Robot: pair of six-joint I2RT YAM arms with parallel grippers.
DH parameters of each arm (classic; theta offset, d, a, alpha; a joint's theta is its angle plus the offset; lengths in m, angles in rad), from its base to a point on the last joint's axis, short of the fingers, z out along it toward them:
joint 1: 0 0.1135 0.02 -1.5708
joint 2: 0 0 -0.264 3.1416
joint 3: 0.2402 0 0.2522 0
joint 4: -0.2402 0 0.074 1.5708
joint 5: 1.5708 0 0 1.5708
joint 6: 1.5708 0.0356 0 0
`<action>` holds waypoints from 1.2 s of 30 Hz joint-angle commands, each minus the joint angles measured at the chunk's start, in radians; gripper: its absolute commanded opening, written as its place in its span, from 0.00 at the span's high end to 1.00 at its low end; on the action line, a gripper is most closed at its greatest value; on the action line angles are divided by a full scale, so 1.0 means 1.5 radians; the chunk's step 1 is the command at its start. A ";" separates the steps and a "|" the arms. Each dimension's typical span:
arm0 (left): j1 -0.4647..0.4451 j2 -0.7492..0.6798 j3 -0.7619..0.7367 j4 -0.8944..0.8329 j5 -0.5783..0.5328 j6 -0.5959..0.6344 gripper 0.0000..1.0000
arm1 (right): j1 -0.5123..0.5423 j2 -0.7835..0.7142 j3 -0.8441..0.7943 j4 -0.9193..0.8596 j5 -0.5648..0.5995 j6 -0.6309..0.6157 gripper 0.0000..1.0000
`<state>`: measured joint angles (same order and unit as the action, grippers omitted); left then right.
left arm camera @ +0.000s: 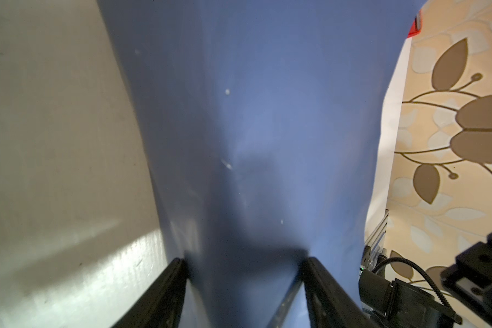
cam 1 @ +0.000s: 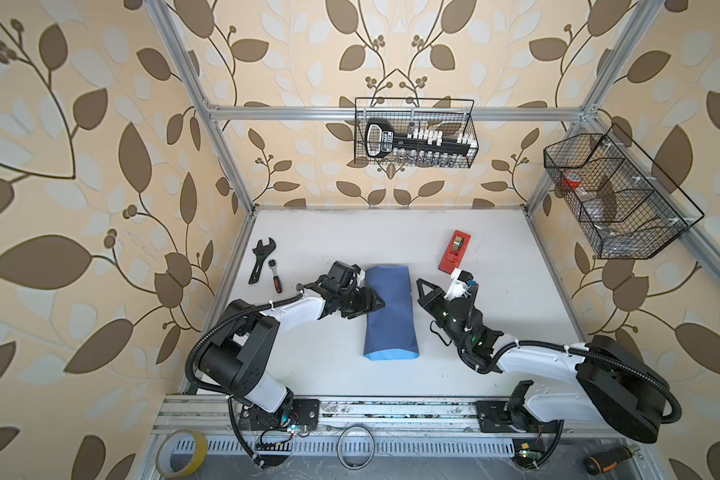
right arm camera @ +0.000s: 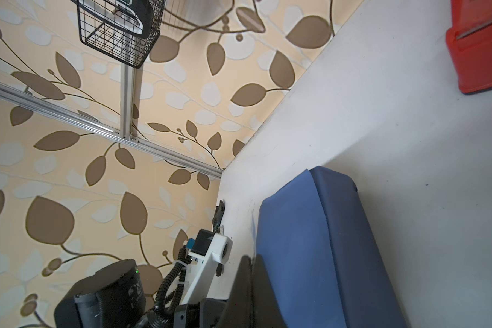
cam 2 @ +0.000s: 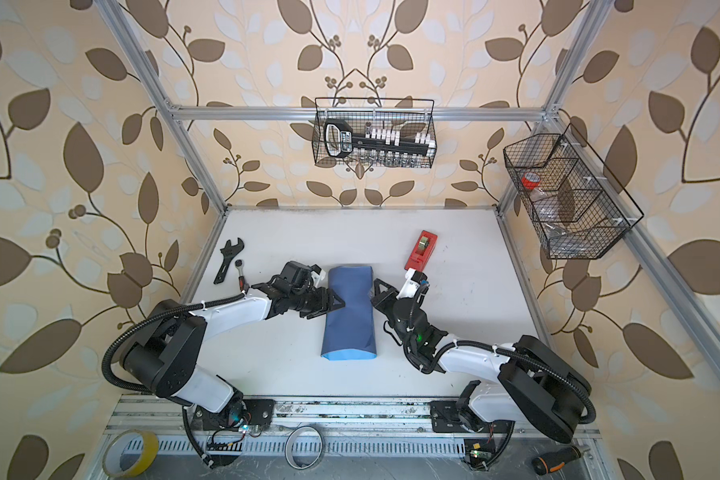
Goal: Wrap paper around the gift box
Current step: 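Carry the cut tape strip with the right gripper to the wrapped box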
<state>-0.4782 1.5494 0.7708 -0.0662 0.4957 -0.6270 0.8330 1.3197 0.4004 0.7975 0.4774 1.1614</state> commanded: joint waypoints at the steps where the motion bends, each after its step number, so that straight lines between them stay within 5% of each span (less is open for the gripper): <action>1: -0.003 0.043 -0.020 -0.080 -0.083 0.024 0.34 | 0.030 0.021 -0.003 0.028 0.108 0.030 1.00; 13: -0.003 0.049 -0.019 -0.076 -0.081 0.025 0.34 | 0.060 0.141 0.018 0.106 0.140 0.036 1.00; 36: -0.003 0.058 -0.019 -0.067 -0.077 0.025 0.34 | 0.039 0.215 0.035 0.128 0.120 0.013 1.00</action>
<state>-0.4774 1.5555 0.7731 -0.0654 0.5022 -0.6258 0.8970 1.6241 0.4435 0.9524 0.6544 1.1854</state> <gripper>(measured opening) 0.656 0.047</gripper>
